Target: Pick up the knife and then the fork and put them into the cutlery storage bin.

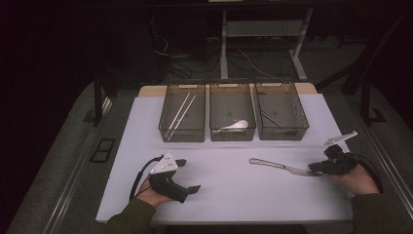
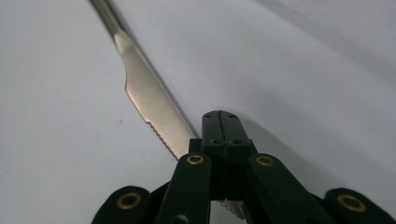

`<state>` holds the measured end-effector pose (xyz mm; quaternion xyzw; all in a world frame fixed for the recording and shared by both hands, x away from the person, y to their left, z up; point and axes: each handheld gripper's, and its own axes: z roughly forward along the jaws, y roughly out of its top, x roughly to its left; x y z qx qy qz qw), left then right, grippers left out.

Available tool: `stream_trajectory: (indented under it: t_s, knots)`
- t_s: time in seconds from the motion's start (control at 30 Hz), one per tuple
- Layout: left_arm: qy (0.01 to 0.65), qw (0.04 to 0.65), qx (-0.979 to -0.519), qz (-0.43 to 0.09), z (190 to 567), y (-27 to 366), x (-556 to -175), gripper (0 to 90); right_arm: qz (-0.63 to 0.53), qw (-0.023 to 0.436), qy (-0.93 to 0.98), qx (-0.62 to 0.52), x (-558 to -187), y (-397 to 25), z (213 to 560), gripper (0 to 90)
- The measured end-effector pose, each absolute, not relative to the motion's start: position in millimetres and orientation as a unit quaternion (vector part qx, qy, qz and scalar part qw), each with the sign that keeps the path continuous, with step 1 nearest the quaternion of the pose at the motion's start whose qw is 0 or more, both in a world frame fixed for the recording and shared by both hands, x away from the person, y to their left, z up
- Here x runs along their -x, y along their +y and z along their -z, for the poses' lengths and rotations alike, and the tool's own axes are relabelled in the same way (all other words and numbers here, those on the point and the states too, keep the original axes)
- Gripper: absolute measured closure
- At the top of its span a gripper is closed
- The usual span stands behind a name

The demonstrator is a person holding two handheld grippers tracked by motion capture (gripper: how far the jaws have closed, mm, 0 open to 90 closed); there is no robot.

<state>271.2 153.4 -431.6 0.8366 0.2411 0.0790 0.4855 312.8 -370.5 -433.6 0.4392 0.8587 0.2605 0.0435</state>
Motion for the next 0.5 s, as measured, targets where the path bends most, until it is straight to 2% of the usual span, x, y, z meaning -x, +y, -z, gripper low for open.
stream_trajectory:
  t_s: [0.43, 0.5]
  knots:
    - [0.241, 0.486, -0.836, -0.078, 432.0, 153.1, -271.2, 0.0, -0.263, 0.038, 0.868, -0.420, -304.1, -367.3, 429.9, 89.7]
    - [0.242, 0.486, -0.836, -0.078, 432.1, 152.8, -271.2, 0.0, -0.276, 0.040, 0.864, -0.420, -304.9, -368.5, 424.4, 86.5]
